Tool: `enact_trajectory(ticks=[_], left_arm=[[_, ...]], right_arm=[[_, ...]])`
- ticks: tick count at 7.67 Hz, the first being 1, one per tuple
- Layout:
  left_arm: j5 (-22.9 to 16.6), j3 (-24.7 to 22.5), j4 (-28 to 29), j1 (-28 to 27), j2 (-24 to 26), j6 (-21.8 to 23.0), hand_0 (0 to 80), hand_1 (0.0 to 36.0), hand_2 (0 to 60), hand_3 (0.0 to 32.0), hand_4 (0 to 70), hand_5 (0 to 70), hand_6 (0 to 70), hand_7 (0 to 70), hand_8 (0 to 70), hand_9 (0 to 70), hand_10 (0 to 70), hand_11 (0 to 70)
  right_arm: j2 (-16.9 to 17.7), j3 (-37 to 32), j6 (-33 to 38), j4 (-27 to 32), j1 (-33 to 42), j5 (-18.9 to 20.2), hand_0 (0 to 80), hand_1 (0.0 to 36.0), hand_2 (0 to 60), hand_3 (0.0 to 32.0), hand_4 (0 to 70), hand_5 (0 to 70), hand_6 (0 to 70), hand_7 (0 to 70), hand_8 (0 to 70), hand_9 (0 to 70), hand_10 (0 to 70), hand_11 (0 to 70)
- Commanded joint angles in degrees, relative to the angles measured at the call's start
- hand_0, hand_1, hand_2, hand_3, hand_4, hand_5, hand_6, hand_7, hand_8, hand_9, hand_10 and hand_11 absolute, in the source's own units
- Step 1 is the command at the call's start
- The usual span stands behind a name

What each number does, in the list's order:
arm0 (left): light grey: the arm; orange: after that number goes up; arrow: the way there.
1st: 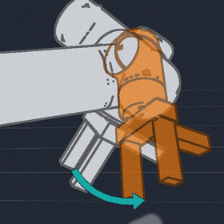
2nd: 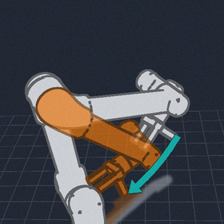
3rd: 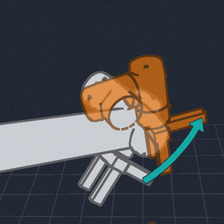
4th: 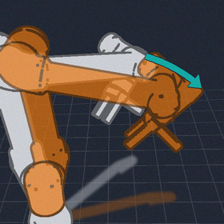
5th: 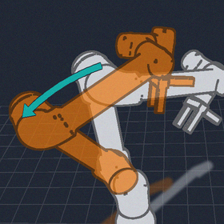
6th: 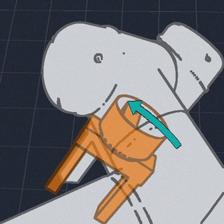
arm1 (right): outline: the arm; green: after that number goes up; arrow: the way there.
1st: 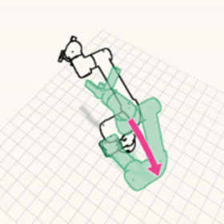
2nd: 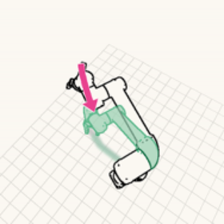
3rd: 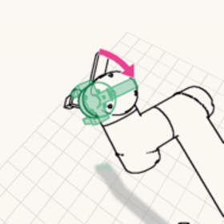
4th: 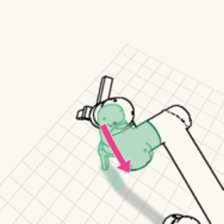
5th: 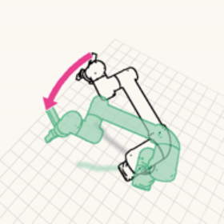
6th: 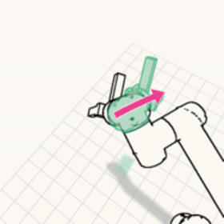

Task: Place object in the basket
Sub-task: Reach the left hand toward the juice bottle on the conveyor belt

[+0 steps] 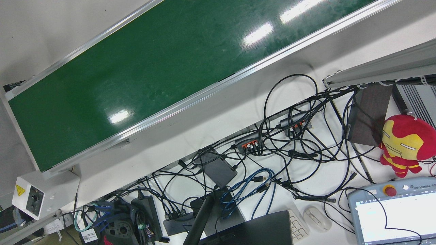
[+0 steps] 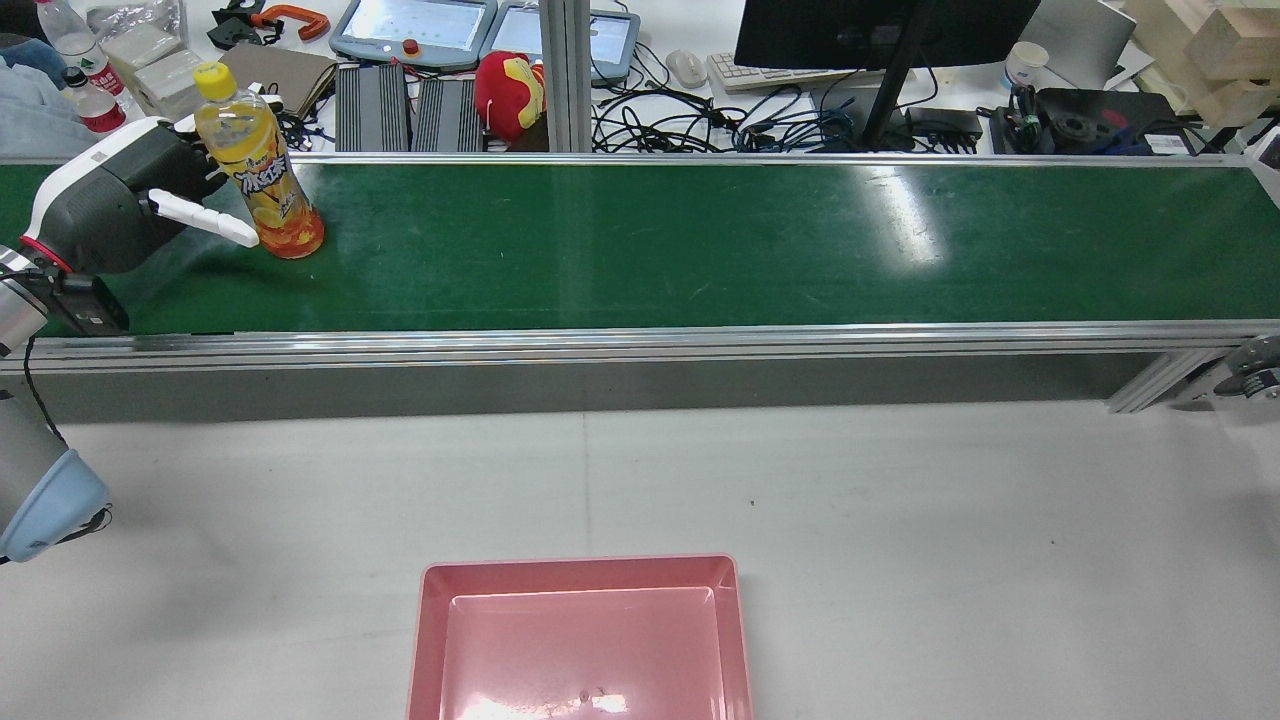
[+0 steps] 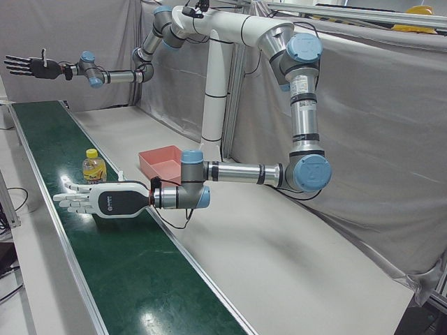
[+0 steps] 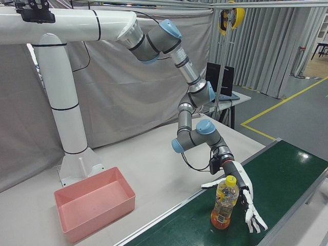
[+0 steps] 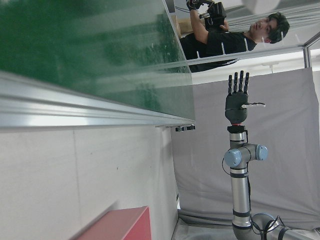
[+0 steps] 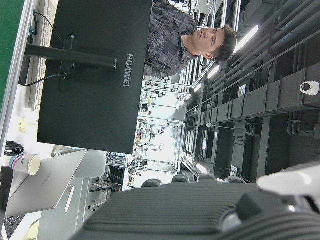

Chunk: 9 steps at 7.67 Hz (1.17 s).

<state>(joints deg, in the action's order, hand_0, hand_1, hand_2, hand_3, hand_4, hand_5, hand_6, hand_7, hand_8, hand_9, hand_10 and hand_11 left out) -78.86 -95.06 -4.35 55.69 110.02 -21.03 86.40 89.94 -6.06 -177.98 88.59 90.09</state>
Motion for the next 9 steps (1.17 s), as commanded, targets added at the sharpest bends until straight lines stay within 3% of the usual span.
enact_trajectory(ticks=[1, 4, 6, 7, 8, 9], left_arm=[[-0.1, 0.8, -1.4, -0.1, 2.9, 0.8, 64.3, 19.0, 0.0, 0.0, 12.7, 24.1, 0.0, 0.3, 5.3, 8.3, 7.7, 13.7], [-0.5, 6.5, 1.6, -0.3, 6.2, 8.4, 65.7, 20.0, 0.0, 0.0, 18.2, 28.2, 0.0, 1.0, 5.8, 9.2, 9.6, 16.5], [1.2, 6.3, 2.4, -2.1, 5.4, 15.1, 68.3, 23.0, 0.0, 0.0, 24.2, 34.1, 2.8, 2.0, 7.6, 11.8, 12.6, 20.8], [7.7, 4.0, 4.5, -2.2, 2.9, 15.7, 64.4, 24.9, 16.1, 0.0, 33.9, 49.8, 15.1, 14.6, 18.5, 25.1, 28.3, 42.9], [10.6, -0.3, 4.4, -2.5, -0.6, 15.5, 62.9, 23.9, 32.2, 0.0, 36.7, 70.0, 41.0, 42.3, 48.0, 60.9, 42.3, 60.9], [10.9, -1.8, 4.4, -2.5, -1.1, 15.6, 59.4, 18.7, 29.5, 0.0, 40.9, 70.0, 53.1, 56.1, 62.1, 70.0, 49.2, 70.0]], right_arm=[[0.0, 0.1, 0.0, 0.0, 0.0, 0.0, 0.0, 0.0, 0.0, 0.0, 0.0, 0.0, 0.0, 0.0, 0.0, 0.0, 0.0, 0.0], [0.0, 0.1, 0.0, 0.0, 0.0, 0.0, 0.0, 0.0, 0.0, 0.0, 0.0, 0.0, 0.0, 0.0, 0.0, 0.0, 0.0, 0.0], [0.0, 0.1, 0.0, 0.0, 0.0, 0.0, 0.0, 0.0, 0.0, 0.0, 0.0, 0.0, 0.0, 0.0, 0.0, 0.0, 0.0, 0.0], [0.0, 0.1, 0.0, 0.0, 0.0, 0.0, 0.0, 0.0, 0.0, 0.0, 0.0, 0.0, 0.0, 0.0, 0.0, 0.0, 0.0, 0.0], [0.0, 0.1, 0.0, 0.0, 0.0, 0.0, 0.0, 0.0, 0.0, 0.0, 0.0, 0.0, 0.0, 0.0, 0.0, 0.0, 0.0, 0.0], [0.0, 0.1, 0.0, 0.0, 0.0, 0.0, 0.0, 0.0, 0.0, 0.0, 0.0, 0.0, 0.0, 0.0, 0.0, 0.0, 0.0, 0.0]])
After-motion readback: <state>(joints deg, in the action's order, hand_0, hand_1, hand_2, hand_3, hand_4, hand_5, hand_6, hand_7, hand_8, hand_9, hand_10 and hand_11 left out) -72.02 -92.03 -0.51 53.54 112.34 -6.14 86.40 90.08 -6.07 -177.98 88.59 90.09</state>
